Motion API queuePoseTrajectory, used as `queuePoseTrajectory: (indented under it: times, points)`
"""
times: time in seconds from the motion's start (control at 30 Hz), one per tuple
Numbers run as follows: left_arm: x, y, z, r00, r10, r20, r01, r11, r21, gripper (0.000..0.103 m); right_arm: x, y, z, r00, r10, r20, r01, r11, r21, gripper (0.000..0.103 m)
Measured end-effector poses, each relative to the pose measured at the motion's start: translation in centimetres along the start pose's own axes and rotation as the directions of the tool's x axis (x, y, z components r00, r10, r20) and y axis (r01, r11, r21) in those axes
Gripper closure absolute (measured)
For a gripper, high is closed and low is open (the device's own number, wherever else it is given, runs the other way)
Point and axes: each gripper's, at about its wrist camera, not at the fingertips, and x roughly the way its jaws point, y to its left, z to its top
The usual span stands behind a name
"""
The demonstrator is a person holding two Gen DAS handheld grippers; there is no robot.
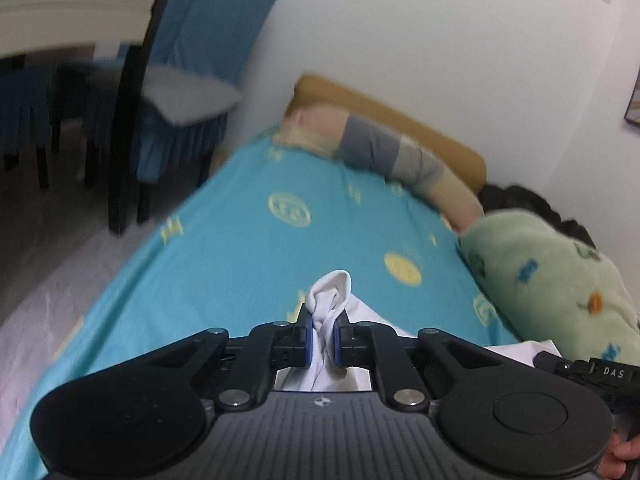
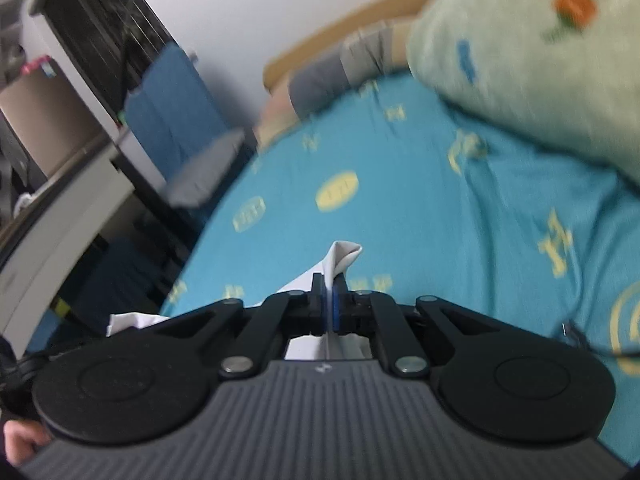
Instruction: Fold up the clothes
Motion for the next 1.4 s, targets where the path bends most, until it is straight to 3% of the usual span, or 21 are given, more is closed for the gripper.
queuePoseTrajectory:
  times: [0.07, 0.2, 0.27, 0.3, 0.33, 0.37, 0.4, 0.43, 0.5, 0.63, 0.73, 0.83, 0.87, 1.0, 1.1, 1.17, 1.27, 1.4]
  points:
    - [1.0, 0.0, -0.2, 1.000, 0.015, -0.011, -0.015, 1.000, 0.020, 0.090, -0.1, 0.3, 0.6, 0.999, -0.002, 0.037, 0.003, 1.000, -0.014, 0.097]
    - [2.2, 0.2, -0.8, 0.994, 0.046, -0.103, -0.043, 0.999, 0.029, 0.082, 1.2, 0.5, 0.0, 0.999, -0.032, -0.026, 0.031, 0.999, -0.034, 0.094]
    - [1.6, -0.2, -0.6, 0.993, 0.057, -0.100, -0.052, 0.997, 0.053, 0.055, 1.3, 0.8, -0.1, 0.998, -0.044, -0.041, 0.042, 0.998, -0.051, 0.093]
    - [1.1, -0.5, -0.6, 0.994, 0.058, -0.096, -0.052, 0.997, 0.065, 0.048, 0.7, 1.3, -0.1, 0.999, -0.040, -0.032, 0.038, 0.997, -0.063, 0.088]
    - [0.4, -0.9, -0.6, 0.994, 0.049, -0.101, -0.042, 0.997, 0.067, 0.040, 0.0, 1.9, -0.2, 0.999, -0.033, -0.024, 0.032, 0.997, -0.074, 0.075]
    - [-0.4, -1.4, -0.6, 0.994, 0.039, -0.107, -0.031, 0.997, 0.070, 0.039, -0.7, 2.4, -0.2, 1.000, -0.027, -0.016, 0.025, 0.996, -0.085, 0.065]
    - [-1.1, -1.8, -0.7, 0.993, 0.029, -0.112, -0.021, 0.997, 0.073, 0.039, -1.3, 2.9, -0.3, 1.000, -0.020, -0.008, 0.019, 0.995, -0.096, 0.044]
    - [-1.8, -2.2, -0.8, 0.993, 0.019, -0.119, -0.010, 0.997, 0.077, 0.035, -2.0, 3.5, -0.3, 1.000, -0.013, 0.000, 0.013, 0.994, -0.107, 0.040]
    - [-3.2, -3.4, -1.6, 0.990, -0.002, -0.142, 0.015, 0.996, 0.092, 0.026, -2.8, 4.3, -0.8, 1.000, -0.007, -0.003, 0.007, 0.991, -0.133, 0.040]
    - [-3.3, -5.6, -4.2, 0.977, 0.000, -0.213, 0.036, 0.985, 0.167, 0.026, -2.6, 5.0, -3.0, 0.997, -0.026, -0.073, 0.012, 0.981, -0.195, 0.042]
    - [-1.2, -5.7, -6.0, 0.959, 0.050, -0.281, 0.002, 0.983, 0.183, 0.027, -1.9, 5.2, -4.7, 0.990, -0.055, -0.131, 0.023, 0.972, -0.235, 0.043]
    - [0.4, -5.6, -7.5, 0.938, 0.098, -0.333, -0.033, 0.980, 0.194, 0.028, -0.1, 3.9, -6.1, 0.976, -0.087, -0.198, 0.045, 0.978, -0.204, 0.044]
    - [0.1, -5.5, -7.4, 0.939, 0.094, -0.331, -0.035, 0.983, 0.181, 0.028, -0.5, 3.9, -6.1, 0.977, -0.084, -0.197, 0.046, 0.981, -0.189, 0.044]
    - [-3.4, -4.5, -6.3, 0.945, 0.023, -0.325, -0.007, 0.999, 0.049, 0.027, -3.3, 4.3, -5.2, 0.986, -0.056, -0.157, 0.037, 0.992, -0.123, 0.043]
    - [-6.8, -3.4, -5.7, 0.947, -0.054, -0.317, 0.020, 0.994, -0.109, 0.022, -5.8, 4.7, -4.7, 0.991, -0.020, -0.135, 0.013, 0.999, -0.050, 0.043]
    - [-9.0, -2.6, -5.6, 0.945, -0.111, -0.307, 0.037, 0.970, -0.238, 0.020, -7.5, 4.9, -4.5, 0.990, 0.032, -0.135, -0.028, 0.999, 0.026, 0.040]
    - [-10.8, -1.4, -6.7, 0.937, -0.199, -0.288, 0.066, 0.908, -0.414, 0.017, -9.3, 4.9, -5.2, 0.978, 0.140, -0.155, -0.112, 0.978, 0.176, 0.040]
    - [-9.8, -0.1, -8.4, 0.907, -0.258, -0.333, 0.038, 0.837, -0.546, 0.017, -8.9, 4.5, -8.0, 0.919, 0.320, -0.230, -0.205, 0.887, 0.415, 0.040]
